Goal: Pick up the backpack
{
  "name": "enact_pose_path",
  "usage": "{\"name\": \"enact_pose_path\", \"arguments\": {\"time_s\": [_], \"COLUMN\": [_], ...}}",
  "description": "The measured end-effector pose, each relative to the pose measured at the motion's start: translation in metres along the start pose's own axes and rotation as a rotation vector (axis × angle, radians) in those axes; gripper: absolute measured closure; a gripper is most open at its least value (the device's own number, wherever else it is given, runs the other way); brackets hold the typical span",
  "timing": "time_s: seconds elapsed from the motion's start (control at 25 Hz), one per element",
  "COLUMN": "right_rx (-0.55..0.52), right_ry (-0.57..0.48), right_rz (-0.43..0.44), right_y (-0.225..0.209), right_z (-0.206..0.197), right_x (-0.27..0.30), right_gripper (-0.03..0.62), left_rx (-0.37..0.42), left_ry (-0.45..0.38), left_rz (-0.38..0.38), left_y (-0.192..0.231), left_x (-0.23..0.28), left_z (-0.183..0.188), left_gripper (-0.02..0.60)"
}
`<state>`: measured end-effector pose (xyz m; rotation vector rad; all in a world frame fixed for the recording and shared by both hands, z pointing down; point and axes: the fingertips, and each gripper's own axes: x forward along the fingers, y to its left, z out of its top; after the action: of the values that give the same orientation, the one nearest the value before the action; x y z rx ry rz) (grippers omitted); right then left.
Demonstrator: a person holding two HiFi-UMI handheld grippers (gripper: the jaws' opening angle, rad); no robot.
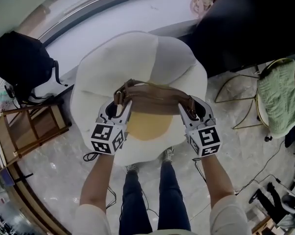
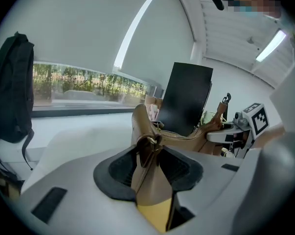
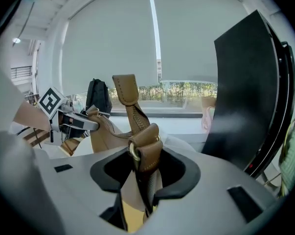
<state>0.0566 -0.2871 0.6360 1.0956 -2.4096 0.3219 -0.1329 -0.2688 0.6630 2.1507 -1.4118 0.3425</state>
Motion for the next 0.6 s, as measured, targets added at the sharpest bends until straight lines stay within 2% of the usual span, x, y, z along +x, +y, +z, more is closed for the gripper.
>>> {"name": "enact_pose_path", "arguments": {"time_s": [0.6], "right_rx": [-0.029], "right_ry": [-0.076], "right_rz": [-0.035], "right_y": [0.032], "right_z": [0.114], "right_x": [-0.104], "right_gripper": [0.428], "left_rx": [0.038], "left_ry": [-0.068], "left_rz": [-0.012], "left_y": [-0.054], "left_x": [-0.1], "left_z": [0.102], "left_gripper": [0.419]}}
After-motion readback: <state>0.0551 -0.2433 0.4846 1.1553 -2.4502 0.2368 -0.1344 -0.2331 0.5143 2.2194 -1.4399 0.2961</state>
